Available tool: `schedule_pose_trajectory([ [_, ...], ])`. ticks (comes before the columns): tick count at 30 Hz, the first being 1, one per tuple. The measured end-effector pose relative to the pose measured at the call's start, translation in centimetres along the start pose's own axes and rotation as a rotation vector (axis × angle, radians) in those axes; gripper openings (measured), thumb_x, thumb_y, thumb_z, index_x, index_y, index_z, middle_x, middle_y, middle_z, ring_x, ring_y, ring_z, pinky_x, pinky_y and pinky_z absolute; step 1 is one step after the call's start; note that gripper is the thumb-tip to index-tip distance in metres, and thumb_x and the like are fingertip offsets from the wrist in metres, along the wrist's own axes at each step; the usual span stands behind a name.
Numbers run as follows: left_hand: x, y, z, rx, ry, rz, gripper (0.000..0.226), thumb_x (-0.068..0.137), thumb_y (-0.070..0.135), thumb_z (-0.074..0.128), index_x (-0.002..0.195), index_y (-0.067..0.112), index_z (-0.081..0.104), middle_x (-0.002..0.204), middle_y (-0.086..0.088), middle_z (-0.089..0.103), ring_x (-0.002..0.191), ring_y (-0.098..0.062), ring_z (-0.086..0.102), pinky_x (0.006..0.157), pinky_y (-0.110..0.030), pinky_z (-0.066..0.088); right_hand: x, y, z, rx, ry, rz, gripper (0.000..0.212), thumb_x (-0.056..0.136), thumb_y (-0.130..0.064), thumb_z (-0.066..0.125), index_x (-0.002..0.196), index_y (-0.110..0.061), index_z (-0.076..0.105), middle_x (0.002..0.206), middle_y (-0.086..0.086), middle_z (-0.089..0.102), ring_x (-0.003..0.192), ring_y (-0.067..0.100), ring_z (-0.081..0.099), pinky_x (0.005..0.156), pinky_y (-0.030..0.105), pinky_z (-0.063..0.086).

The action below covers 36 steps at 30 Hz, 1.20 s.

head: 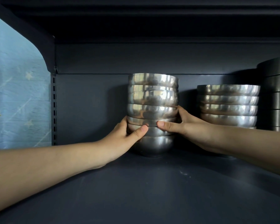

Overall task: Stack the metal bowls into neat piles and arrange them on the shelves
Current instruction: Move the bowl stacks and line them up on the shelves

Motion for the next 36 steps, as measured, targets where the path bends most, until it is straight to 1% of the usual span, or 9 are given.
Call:
schedule_pose_trajectory([
  [6,0.1,-0.8,0.0,-0.022,0.003,-0.053,0.077,0.056,0.068,0.045,0.126,0.037,0.038,0.108,0.017,0.052,0.103,0.0,0.049,0.1,-0.025,0.037,0.2,-0.2,-0.2,-0.041,-0.015,0.018,0.09,0.061,-0.042,0.084,0.135,-0.024,0.037,0.122,-0.011,0.062,0.112,0.005,0.059,0.102,0.027,0.044],
  [11,-0.1,-0.6,0.3,-0.126,-0.046,-0.073,0.073,0.053,0.067,0.049,0.121,0.041,0.041,0.107,0.03,0.055,0.105,0.01,0.05,0.098,-0.023,0.037,0.3,-0.9,-0.9,-0.087,-0.022,0.024,0.101,0.053,-0.057,0.084,0.137,-0.025,0.036,0.125,-0.013,0.06,0.117,0.006,0.057,0.107,0.033,0.041],
  [16,1.1,-0.4,-0.7,-0.243,0.031,-0.05,0.067,0.057,0.084,0.051,0.11,0.044,0.048,0.111,0.022,0.06,0.109,-0.002,0.057,0.106,-0.035,0.04,0.8,-1.3,-2.0,-0.086,0.053,-0.006,0.095,0.049,-0.059,0.083,0.129,-0.028,0.045,0.12,-0.011,0.065,0.112,0.008,0.061,0.105,0.035,0.044],
  [18,1.9,0.0,-1.1,-0.272,0.061,-0.031,0.07,0.054,0.08,0.053,0.112,0.041,0.049,0.111,0.022,0.062,0.111,-0.003,0.057,0.107,-0.035,0.039,0.7,-1.5,-2.0,-0.085,0.061,-0.016,0.093,0.051,-0.057,0.084,0.129,-0.027,0.045,0.119,-0.01,0.065,0.111,0.008,0.061,0.105,0.034,0.044],
  [21,2.6,0.6,-1.7,-0.276,0.109,-0.009,0.06,0.065,0.077,0.055,0.106,0.033,0.053,0.096,0.017,0.065,0.099,-0.009,0.062,0.101,-0.033,0.044,0.5,-1.8,-2.0,-0.098,0.075,-0.032,0.093,0.05,-0.053,0.076,0.132,-0.025,0.043,0.118,-0.012,0.063,0.11,0.004,0.059,0.101,0.027,0.044],
  [24,2.7,0.8,-2.0,-0.25,0.143,0.023,0.045,0.075,0.061,0.051,0.101,0.024,0.053,0.083,0.012,0.062,0.077,-0.009,0.063,0.077,-0.02,0.048,0.4,-2.4,-2.0,-0.109,0.084,-0.059,0.083,0.053,-0.049,0.074,0.128,-0.028,0.044,0.111,-0.019,0.062,0.099,-0.007,0.058,0.079,0.007,0.045],
  [26,2.7,1.0,-2.1,-0.248,0.148,0.043,0.039,0.079,0.054,0.049,0.1,0.022,0.053,0.08,0.011,0.061,0.068,-0.004,0.062,0.064,-0.013,0.046,0.3,-2.6,-2.0,-0.104,0.095,-0.067,0.083,0.053,-0.047,0.073,0.128,-0.029,0.043,0.109,-0.02,0.061,0.095,-0.009,0.057,0.072,0.005,0.045],
  [31,3.0,1.0,-2.2,-0.2,0.151,0.053,0.036,0.083,0.053,0.045,0.103,0.024,0.051,0.087,0.014,0.06,0.079,-0.001,0.059,0.063,-0.007,0.044,0.5,-3.0,-2.3,-0.112,0.119,-0.076,0.097,0.049,-0.049,0.077,0.135,-0.025,0.04,0.119,-0.013,0.062,0.109,0.003,0.059,0.102,0.027,0.044],
  [36,3.2,0.6,-1.7,-0.164,0.084,0.039,0.03,0.089,0.049,0.042,0.105,0.027,0.054,0.083,0.016,0.06,0.068,0.005,0.061,0.074,-0.011,0.043,0.5,-3.2,-2.3,-0.087,0.095,-0.068,0.093,0.05,-0.044,0.078,0.133,-0.027,0.039,0.122,-0.012,0.06,0.113,0.008,0.059,0.106,0.033,0.042],
])
Point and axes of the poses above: each hand's wrist, its own x-axis towards the middle knuckle, its own z-axis out of the palm, y = z × x, the point moved 9 cm from there along x, towards the middle knuckle
